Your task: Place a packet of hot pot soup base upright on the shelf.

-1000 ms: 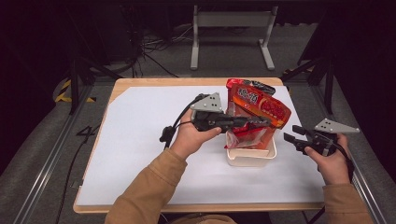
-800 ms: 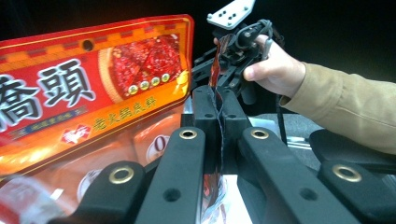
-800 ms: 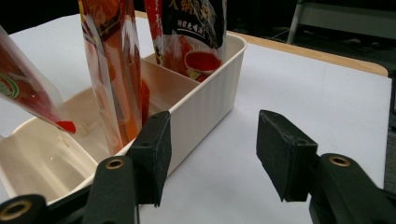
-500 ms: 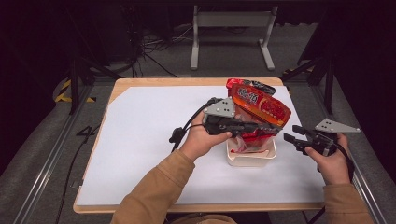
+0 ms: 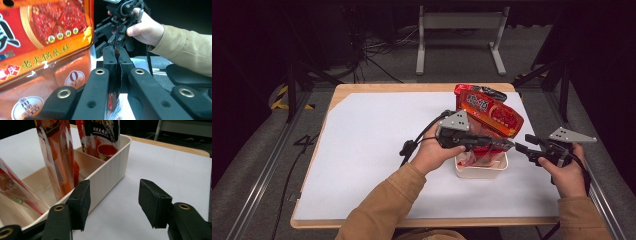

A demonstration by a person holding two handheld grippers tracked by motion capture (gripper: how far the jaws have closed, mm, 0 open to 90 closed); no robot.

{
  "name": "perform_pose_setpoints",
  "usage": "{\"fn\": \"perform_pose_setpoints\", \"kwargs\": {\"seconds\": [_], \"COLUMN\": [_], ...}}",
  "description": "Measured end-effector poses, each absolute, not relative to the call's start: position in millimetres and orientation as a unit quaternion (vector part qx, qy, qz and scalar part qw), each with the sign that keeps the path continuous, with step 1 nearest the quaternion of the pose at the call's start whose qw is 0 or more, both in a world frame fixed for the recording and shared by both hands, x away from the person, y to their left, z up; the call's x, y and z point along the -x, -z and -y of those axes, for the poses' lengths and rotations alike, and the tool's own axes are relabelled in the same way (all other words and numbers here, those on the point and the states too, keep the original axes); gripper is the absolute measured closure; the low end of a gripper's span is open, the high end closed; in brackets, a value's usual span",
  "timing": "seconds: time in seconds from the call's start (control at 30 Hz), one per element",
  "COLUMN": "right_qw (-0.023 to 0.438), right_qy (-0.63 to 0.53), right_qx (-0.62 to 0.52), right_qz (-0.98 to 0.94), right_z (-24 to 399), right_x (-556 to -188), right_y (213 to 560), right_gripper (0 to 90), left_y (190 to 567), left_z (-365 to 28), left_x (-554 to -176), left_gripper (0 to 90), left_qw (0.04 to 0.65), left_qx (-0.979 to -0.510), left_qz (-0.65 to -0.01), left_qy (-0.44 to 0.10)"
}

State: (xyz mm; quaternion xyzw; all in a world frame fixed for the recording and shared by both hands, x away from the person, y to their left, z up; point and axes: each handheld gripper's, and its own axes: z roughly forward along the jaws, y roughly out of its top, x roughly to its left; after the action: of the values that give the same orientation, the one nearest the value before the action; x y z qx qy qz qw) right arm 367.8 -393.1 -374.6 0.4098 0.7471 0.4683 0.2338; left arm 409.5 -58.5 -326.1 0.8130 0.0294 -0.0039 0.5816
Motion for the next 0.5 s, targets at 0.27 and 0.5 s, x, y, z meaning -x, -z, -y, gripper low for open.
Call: {"fn": "perform_pose_setpoints", "kwargs": {"seconds": [0.27,0.5], "right_qw": [0.229,0.228], "right_qy": [-0.47,-0.469], "right_qx": [-0.413,-0.415], "right_qz": [-0.746,-0.746], "right_z": [393.0,393.6], "right_x": [-368.0,-368.0], "right_y": [376.6,377.7], "right_gripper": [42.4,42.2], "left_y": [342.1,354.7], "left_z": [64.4,63.3], "left_x": [-414.0,-417.6], "left_gripper": [88.0,85.7], "left_qw": [0.583,0.576], "left_qx": [-0.811,-0.816], "left_qz": [-0.042,-0.055], "left_qy": [0.006,0.007]}}
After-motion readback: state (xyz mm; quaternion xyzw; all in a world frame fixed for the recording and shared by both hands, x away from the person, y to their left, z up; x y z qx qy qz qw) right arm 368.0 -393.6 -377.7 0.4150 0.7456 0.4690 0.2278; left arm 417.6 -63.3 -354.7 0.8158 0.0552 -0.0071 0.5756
